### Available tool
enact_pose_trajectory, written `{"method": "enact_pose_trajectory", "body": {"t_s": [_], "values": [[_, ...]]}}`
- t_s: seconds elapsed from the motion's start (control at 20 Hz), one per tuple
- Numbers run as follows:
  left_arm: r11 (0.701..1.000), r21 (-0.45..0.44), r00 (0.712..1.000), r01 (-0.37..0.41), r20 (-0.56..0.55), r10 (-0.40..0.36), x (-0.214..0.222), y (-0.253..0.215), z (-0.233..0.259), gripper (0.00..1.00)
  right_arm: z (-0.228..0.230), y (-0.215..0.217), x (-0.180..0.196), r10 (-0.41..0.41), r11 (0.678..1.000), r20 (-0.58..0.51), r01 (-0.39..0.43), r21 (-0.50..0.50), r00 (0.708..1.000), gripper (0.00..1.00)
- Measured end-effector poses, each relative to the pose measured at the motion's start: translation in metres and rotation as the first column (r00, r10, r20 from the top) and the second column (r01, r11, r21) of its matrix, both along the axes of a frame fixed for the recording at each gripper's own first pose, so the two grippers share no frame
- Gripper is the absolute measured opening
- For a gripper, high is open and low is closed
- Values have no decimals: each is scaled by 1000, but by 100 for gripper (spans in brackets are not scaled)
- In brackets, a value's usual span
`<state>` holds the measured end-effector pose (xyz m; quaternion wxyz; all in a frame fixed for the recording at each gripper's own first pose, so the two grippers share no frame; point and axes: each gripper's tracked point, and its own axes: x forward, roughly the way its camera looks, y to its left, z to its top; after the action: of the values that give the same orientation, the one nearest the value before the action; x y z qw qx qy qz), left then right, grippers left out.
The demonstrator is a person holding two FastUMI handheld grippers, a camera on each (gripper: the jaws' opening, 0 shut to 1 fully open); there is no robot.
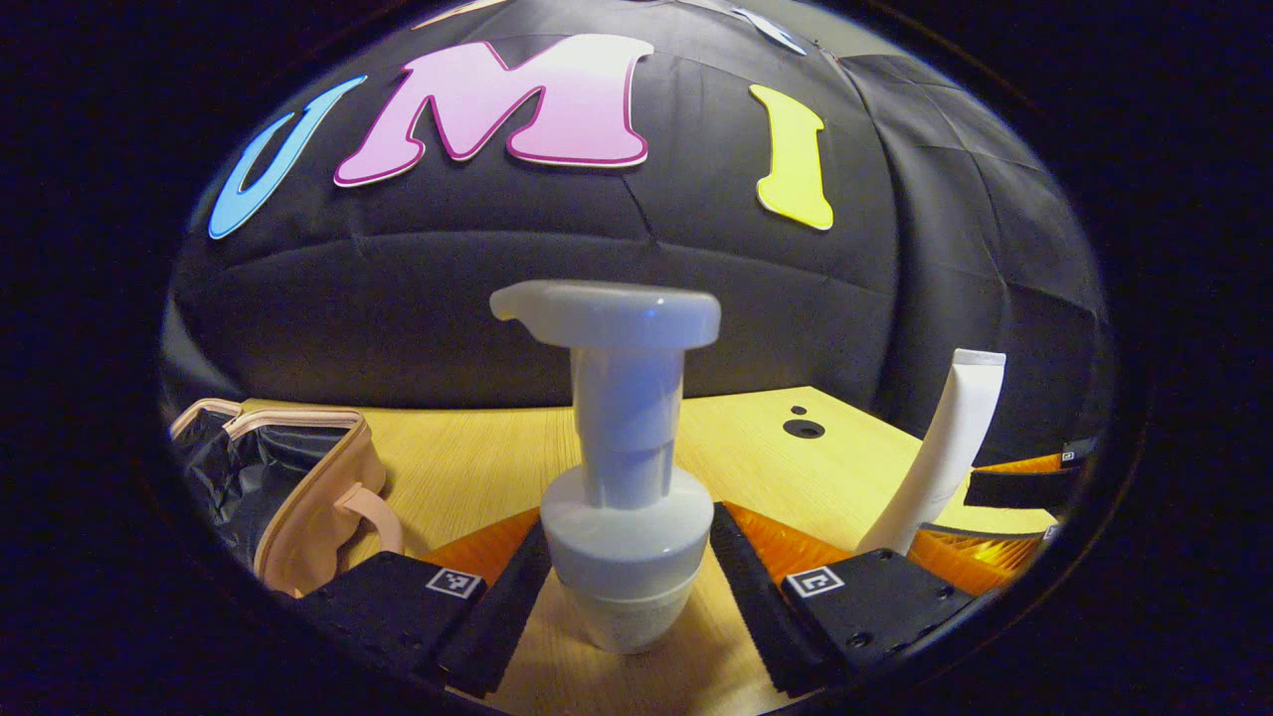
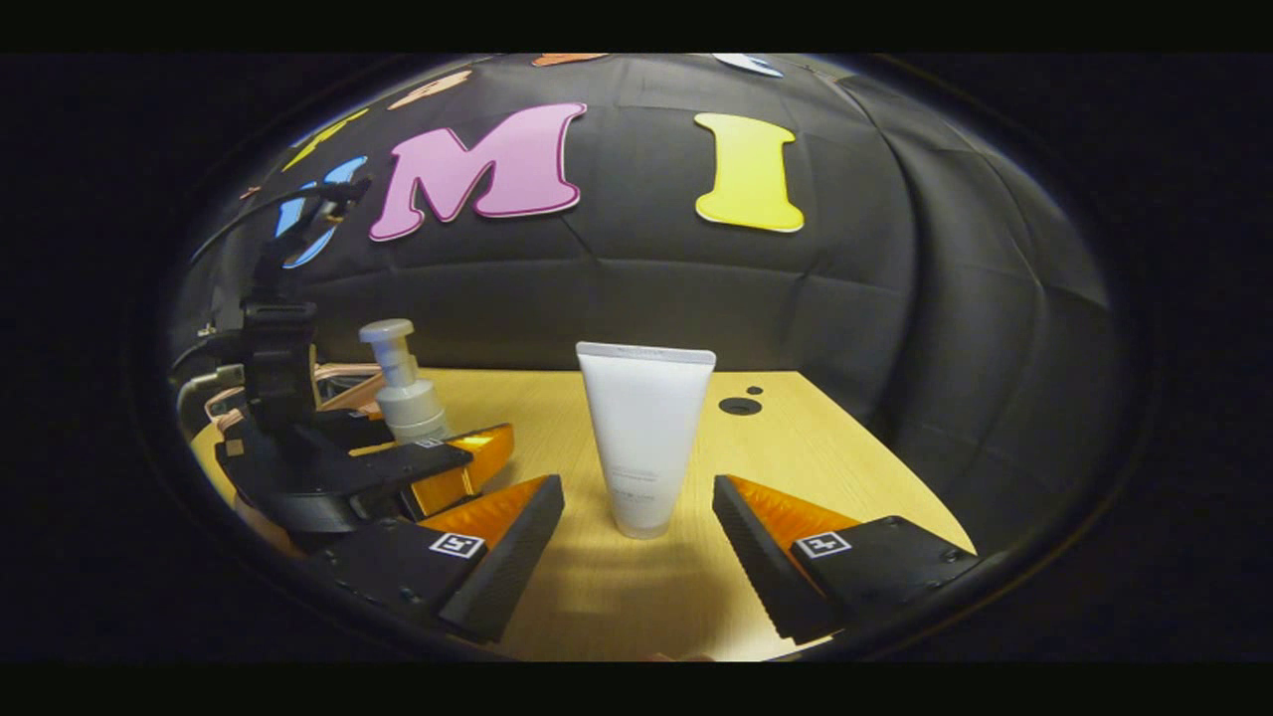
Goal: First open the suitcase, pack the skin care products into it, and then close the suitcase.
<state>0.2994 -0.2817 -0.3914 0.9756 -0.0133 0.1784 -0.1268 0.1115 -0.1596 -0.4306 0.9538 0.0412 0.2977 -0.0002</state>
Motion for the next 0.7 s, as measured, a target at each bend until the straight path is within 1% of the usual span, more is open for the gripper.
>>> {"method": "enact_pose_trajectory", "body": {"t_s": [0.05, 0.1, 0.15, 0.2, 0.35, 0.45, 0.6, 0.7], "values": [[1000, 12, 1000, -7, -3, 7, 2, 2, -2, 90, -5, 0, 4, -18, 1000, -19, 18, 5, 1000, 97], [1000, 17, 1000, -10, -10, 10, 3, 3, -3, 73, -10, 3, 3, -34, 999, -40, 35, 14, 999, 97], [1000, 10, 1000, 4, -24, -4, 3, 0, -4, 70, -11, 5, 6, -52, 998, -44, 53, 21, 998, 97], [1000, -1, 1000, 10, -29, -10, 4, 1, -6, 65, -12, 6, 10, -64, 998, -41, 64, 17, 997, 97], [1000, -18, 999, -5, -46, 4, -1, 11, -6, 64, -18, 6, 19, -62, 998, -25, 61, -31, 998, 97], [1000, -10, 998, -17, -53, 16, -8, 20, -6, 64, -22, -1, 25, -79, 995, -17, 78, -66, 997, 97], [999, 11, 998, -31, -60, 32, -18, 35, -7, 64, -36, -9, 33, -119, 990, -26, 116, -82, 993, 97], [1000, 6, 997, -30, -69, 30, -23, 40, -7, 63, -44, -12, 34, -128, 988, -42, 124, -90, 991, 97]]}}
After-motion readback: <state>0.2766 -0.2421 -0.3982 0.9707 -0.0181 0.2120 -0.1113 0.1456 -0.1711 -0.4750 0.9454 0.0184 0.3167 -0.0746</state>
